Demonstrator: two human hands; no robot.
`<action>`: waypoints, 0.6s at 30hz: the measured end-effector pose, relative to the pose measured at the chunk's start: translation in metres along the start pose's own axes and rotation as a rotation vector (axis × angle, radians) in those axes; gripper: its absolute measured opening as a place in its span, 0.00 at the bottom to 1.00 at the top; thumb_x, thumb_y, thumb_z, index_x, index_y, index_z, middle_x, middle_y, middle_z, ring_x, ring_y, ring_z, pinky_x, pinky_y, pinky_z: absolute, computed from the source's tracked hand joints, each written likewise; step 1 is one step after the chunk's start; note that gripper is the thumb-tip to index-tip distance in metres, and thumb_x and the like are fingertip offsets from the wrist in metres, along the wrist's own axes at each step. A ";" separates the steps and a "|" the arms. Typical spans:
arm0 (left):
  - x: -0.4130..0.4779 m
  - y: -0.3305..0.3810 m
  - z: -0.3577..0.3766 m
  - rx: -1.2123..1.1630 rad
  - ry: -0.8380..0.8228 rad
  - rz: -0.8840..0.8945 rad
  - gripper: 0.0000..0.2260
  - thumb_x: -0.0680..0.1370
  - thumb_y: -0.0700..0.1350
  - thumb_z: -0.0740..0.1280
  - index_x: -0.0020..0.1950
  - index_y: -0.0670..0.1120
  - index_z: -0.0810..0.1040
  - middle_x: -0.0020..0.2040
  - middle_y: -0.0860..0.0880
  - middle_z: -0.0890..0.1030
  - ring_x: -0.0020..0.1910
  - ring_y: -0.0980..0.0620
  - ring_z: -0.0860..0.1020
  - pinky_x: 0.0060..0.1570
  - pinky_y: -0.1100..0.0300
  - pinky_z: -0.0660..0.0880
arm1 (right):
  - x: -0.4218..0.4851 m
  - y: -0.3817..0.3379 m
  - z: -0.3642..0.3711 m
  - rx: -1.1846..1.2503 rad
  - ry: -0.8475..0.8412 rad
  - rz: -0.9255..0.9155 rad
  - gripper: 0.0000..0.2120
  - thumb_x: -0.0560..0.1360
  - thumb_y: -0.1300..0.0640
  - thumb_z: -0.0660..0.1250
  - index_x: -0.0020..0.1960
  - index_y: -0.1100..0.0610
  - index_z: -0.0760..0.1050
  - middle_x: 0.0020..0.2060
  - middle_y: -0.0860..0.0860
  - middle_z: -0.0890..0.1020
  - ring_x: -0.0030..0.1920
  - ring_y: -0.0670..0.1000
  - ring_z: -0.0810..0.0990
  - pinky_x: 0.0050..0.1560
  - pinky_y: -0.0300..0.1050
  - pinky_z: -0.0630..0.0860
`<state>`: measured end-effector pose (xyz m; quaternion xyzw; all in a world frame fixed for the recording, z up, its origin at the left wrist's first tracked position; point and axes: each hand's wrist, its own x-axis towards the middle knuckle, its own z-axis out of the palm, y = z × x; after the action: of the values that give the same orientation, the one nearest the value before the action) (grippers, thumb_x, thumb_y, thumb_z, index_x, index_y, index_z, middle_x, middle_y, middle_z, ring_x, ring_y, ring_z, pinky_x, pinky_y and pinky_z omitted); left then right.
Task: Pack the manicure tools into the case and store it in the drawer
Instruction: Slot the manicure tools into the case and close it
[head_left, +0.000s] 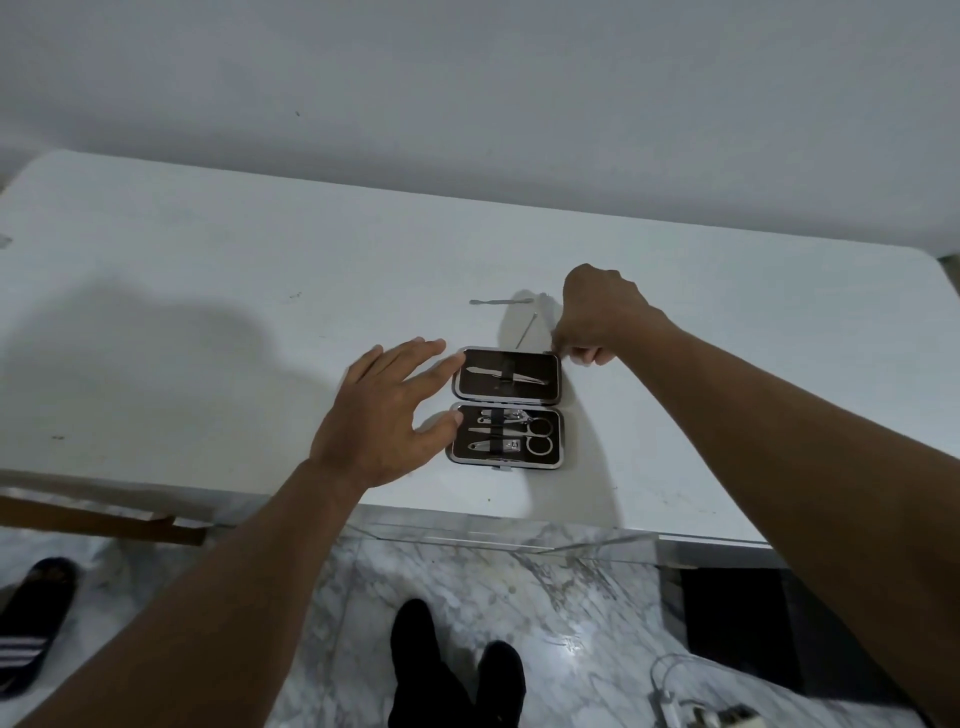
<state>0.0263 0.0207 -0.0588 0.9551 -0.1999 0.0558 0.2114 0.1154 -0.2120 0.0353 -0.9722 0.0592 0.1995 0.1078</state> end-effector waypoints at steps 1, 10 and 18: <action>0.000 0.000 0.000 0.000 0.000 0.003 0.26 0.77 0.61 0.59 0.74 0.56 0.68 0.74 0.54 0.69 0.75 0.54 0.64 0.74 0.49 0.57 | 0.001 0.001 0.000 -0.006 0.015 -0.003 0.06 0.66 0.69 0.68 0.31 0.63 0.76 0.30 0.58 0.85 0.29 0.55 0.83 0.42 0.50 0.84; 0.000 -0.001 0.001 0.008 0.005 0.008 0.26 0.77 0.61 0.59 0.74 0.55 0.69 0.73 0.53 0.70 0.74 0.53 0.65 0.74 0.48 0.58 | 0.008 0.012 -0.004 0.076 -0.064 -0.012 0.05 0.64 0.65 0.69 0.30 0.62 0.76 0.27 0.58 0.83 0.24 0.54 0.78 0.37 0.47 0.83; 0.000 0.000 0.001 0.015 -0.007 -0.003 0.27 0.77 0.62 0.58 0.74 0.56 0.68 0.74 0.53 0.69 0.74 0.54 0.64 0.74 0.50 0.56 | 0.002 0.014 0.008 0.066 0.016 0.007 0.12 0.64 0.57 0.73 0.33 0.58 0.69 0.30 0.55 0.79 0.30 0.56 0.79 0.30 0.40 0.72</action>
<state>0.0265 0.0204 -0.0594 0.9572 -0.1986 0.0538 0.2036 0.1122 -0.2235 0.0247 -0.9694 0.0700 0.1900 0.1387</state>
